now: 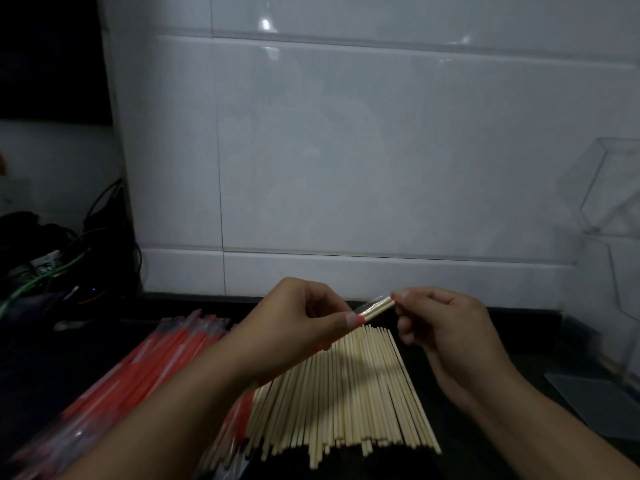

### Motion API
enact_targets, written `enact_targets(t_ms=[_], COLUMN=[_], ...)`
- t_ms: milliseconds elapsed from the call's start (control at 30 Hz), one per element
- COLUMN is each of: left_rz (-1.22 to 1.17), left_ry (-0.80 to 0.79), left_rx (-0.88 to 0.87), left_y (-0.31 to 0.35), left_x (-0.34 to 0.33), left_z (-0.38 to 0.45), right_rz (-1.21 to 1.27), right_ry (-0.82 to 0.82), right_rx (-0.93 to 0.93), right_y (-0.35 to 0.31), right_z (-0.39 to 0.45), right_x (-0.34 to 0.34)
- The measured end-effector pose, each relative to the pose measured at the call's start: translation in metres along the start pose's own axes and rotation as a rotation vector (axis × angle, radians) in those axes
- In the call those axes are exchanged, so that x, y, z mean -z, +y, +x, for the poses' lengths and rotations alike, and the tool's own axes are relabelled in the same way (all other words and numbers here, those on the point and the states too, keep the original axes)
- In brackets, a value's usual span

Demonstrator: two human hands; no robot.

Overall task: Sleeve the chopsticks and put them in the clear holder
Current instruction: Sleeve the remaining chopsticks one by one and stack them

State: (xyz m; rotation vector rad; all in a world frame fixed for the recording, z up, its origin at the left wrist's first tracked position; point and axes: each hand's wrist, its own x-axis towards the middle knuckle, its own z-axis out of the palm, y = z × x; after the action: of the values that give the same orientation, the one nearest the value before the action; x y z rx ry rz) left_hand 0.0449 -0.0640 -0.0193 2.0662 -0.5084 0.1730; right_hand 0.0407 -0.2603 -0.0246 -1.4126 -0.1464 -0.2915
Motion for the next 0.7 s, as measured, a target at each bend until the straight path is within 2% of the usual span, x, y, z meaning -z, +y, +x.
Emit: enact_targets(t_ms=[133, 233, 300, 367, 433, 500, 633, 700], left_rz=[0.059, 0.075, 0.102, 0.138, 0.152, 0.145, 0.117, 0.112], left_ry=[-0.065, -0.051, -0.031, 0.002, 0.017, 0.009, -0.004, -0.005], left_rx=[0.006, 0.002, -0.003, -0.005, 0.0, -0.006, -0.018, -0.022], left_y=[0.0, 0.0, -0.001, -0.004, -0.006, -0.005, -0.003, -0.004], left_x=[0.002, 0.003, 0.007, 0.011, 0.014, 0.014, 0.011, 0.011], left_z=[0.001, 0.002, 0.002, 0.003, 0.004, 0.003, 0.003, 0.003], right_rz=[0.15, 0.108, -0.111, -0.45, -0.583, -0.539, -0.297, -0.329], right_ry=[0.039, -0.014, -0.038, -0.02, -0.016, -0.006, -0.041, -0.083], right_rx=[-0.012, -0.028, 0.033, 0.179, 0.252, 0.253, 0.203, 0.198], right_y=[-0.006, -0.011, -0.014, -0.016, -0.016, -0.014, -0.012, -0.011], right_z=[0.002, 0.002, 0.003, 0.006, 0.007, 0.008, 0.007, 0.006], right_x=[0.002, 0.008, 0.016, 0.023, 0.026, 0.026, 0.018, 0.016])
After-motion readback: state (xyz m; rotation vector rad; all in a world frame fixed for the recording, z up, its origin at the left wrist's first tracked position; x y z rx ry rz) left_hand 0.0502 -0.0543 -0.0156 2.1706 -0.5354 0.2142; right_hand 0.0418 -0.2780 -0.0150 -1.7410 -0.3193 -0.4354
